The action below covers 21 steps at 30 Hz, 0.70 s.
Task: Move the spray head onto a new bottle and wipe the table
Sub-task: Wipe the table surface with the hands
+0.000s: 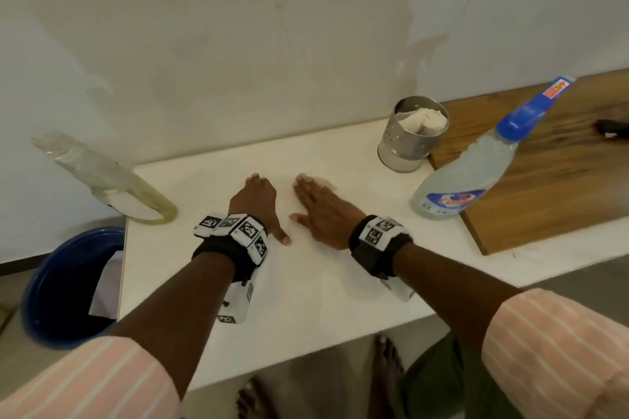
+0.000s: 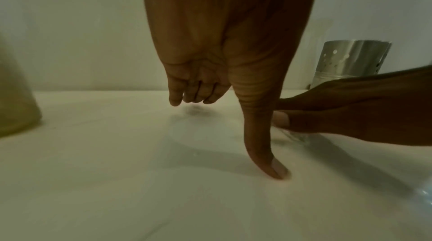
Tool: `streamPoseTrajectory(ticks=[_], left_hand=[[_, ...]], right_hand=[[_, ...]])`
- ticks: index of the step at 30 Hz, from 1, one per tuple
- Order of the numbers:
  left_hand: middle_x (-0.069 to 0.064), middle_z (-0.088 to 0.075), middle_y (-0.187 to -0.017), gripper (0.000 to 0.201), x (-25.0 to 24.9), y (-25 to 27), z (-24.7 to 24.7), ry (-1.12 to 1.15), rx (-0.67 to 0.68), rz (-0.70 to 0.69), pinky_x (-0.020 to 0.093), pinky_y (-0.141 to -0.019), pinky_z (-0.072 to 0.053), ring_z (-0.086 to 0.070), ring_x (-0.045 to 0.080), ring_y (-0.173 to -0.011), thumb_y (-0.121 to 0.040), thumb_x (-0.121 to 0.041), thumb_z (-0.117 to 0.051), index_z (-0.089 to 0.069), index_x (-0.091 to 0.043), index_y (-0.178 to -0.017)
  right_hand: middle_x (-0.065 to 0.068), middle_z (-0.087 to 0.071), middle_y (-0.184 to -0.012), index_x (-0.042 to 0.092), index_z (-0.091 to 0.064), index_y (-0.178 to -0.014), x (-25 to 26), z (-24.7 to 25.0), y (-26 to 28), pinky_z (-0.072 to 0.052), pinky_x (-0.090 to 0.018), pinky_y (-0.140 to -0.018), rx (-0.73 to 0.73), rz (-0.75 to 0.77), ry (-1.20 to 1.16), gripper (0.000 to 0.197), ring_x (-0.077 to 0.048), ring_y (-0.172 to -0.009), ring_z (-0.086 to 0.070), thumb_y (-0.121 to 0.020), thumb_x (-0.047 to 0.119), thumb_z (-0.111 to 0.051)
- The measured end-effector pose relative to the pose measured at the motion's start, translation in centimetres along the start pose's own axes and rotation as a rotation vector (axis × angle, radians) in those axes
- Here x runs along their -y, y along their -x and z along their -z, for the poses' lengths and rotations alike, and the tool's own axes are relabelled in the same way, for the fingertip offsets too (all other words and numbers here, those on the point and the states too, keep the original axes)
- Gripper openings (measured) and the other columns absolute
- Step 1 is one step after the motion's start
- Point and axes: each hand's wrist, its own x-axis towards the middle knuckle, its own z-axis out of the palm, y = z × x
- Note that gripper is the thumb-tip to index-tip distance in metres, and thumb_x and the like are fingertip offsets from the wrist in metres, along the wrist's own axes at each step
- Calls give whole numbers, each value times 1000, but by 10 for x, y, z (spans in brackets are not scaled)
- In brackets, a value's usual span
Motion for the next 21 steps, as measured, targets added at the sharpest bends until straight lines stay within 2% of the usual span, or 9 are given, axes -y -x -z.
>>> streamPoseTrajectory(ticks=[3, 5, 6, 8, 12, 15, 17, 19, 21], left_hand=[[15, -5, -160, 139, 13, 19, -15, 43, -30, 14, 45, -114, -30, -9, 26, -148, -50, -63, -81, -7, -1, -149], [13, -4, -160, 141, 20, 35, -22, 66, -14, 6, 45, -115, -30, -9, 25, -148, -48, -67, -80, -5, -3, -149], [13, -4, -160, 142, 23, 45, -25, 67, -10, 1, 44, -115, -29, -9, 24, -148, -48, -68, -79, -5, -4, -150], [12, -3, -160, 143, 24, 52, -29, 61, -17, -20, 44, -116, -28, -9, 24, -149, -47, -66, -80, -4, -4, -150], [15, 1, -160, 138, 22, 66, -33, 9, -21, -64, 43, -117, -24, -7, 27, -148, -51, -51, -87, -3, -4, -150], [15, 7, -160, 146, 16, 74, -44, 1, 54, -90, 44, -120, -15, 1, 28, -149, -46, -56, -86, 2, -4, -150], [14, 9, -160, 151, 10, 76, -49, 20, 45, -109, 44, -120, -15, 3, 27, -149, -43, -62, -84, 4, -2, -150], [12, 11, -160, 151, 1, 77, -50, 48, 22, -132, 44, -119, -15, 5, 26, -149, -44, -62, -84, 5, -2, -149], [12, 13, -160, 150, -9, 75, -50, 63, 4, -147, 43, -119, -14, 7, 25, -149, -45, -59, -85, 6, -2, -149]], right_hand=[[-15, 5, -161, 4, 0, -151, -29, 2, 13, -3, -43, -122, -115, -245, -72, 69, -28, -149, 3, -101, 47, -22], [-15, 10, -160, 3, 2, -150, -29, 5, 19, 2, -41, -122, -109, -425, -195, 73, -28, -148, 9, -100, 50, -20], [-16, 13, -159, 1, 3, -150, -16, 5, 21, 4, -41, -121, -88, -444, -218, 75, -28, -148, 12, -99, 52, -19], [-19, 14, -158, -2, 4, -149, 17, 1, 18, 6, -41, -120, -53, -380, -227, 78, -30, -147, 13, -99, 53, -21], [-20, 13, -158, -2, 6, -149, 85, -29, 44, 4, -43, -121, 44, 30, -57, 84, -31, -147, 14, -96, 49, -36], [-11, 11, -160, 5, 5, -151, 68, -39, 58, 3, -40, -122, 27, 110, -62, 79, -24, -148, 11, -97, 48, -35], [-10, 4, -161, 6, -2, -151, 34, -36, 60, 0, -40, -122, -127, -108, -178, 74, -25, -149, 4, -98, 51, -28], [-14, 5, -161, 3, -1, -151, 2, -30, 64, 2, -39, -122, -253, -448, -291, 74, -27, -149, 5, -99, 50, -26], [-17, 10, -159, 0, 3, -149, -5, -26, 63, 5, -40, -121, -235, -586, -326, 77, -28, -148, 10, -99, 51, -23]])
